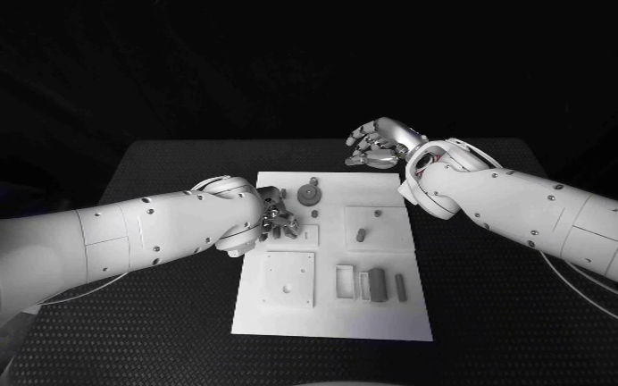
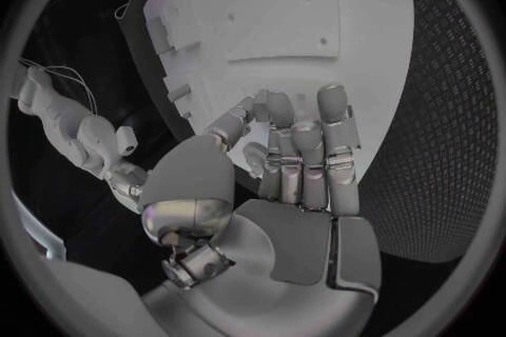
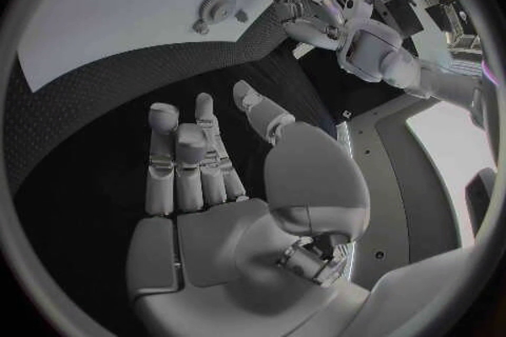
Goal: Assemble the parts on the task board
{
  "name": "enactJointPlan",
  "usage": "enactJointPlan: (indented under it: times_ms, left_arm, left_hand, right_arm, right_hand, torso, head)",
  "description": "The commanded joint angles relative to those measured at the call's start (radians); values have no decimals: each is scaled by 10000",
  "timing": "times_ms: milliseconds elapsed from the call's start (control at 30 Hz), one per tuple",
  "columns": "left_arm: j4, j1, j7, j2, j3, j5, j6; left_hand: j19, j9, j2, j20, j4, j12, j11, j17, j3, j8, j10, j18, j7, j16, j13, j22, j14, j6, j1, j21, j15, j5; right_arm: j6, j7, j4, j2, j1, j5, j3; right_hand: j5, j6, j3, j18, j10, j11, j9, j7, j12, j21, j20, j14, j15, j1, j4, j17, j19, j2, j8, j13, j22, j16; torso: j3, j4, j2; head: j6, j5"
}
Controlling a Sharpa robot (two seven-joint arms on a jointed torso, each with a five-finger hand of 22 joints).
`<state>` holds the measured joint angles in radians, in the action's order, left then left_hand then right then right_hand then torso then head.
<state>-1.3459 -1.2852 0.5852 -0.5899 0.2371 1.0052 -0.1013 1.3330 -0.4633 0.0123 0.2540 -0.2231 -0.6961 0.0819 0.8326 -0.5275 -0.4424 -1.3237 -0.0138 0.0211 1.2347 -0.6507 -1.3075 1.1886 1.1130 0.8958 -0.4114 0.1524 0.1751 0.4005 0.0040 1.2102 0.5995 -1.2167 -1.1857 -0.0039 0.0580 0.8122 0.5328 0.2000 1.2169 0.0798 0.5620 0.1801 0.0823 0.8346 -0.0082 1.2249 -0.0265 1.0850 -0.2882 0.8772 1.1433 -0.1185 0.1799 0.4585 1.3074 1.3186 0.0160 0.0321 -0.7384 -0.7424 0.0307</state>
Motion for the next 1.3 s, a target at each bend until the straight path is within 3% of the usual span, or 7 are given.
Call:
enactJointPlan:
  times_ms: [33,1300]
  left_arm:
    - [12,50,-20,12,13,206,64]
    - [-277,62,-302,-216,6,233,-422]
  left_hand:
    - [71,-1001,138,218,-76,-49,56,-19,-124,-2395,19,115,-294,75,18,-259,44,311,-9,-72,351,37]
    - [23,-976,71,228,-142,-122,62,-156,-199,-2475,59,109,-295,162,68,-251,8,266,29,-165,360,42]
  right_arm:
    - [-129,87,8,-2,-1,-4,5]
    - [-168,91,-48,13,0,52,5]
  right_hand:
    - [15,-108,-54,618,11,66,-16,156,-51,-49,-54,-88,10,71,-9,-13,26,48,50,16,163,47]
    - [14,-117,-92,618,12,70,-39,160,-64,-61,-39,-97,14,20,10,-20,28,73,63,22,163,52]
  torso:
    - [4,-6,1]
    - [-2,1,-1]
  head:
    - [-3,-16]
    - [-27,-64]
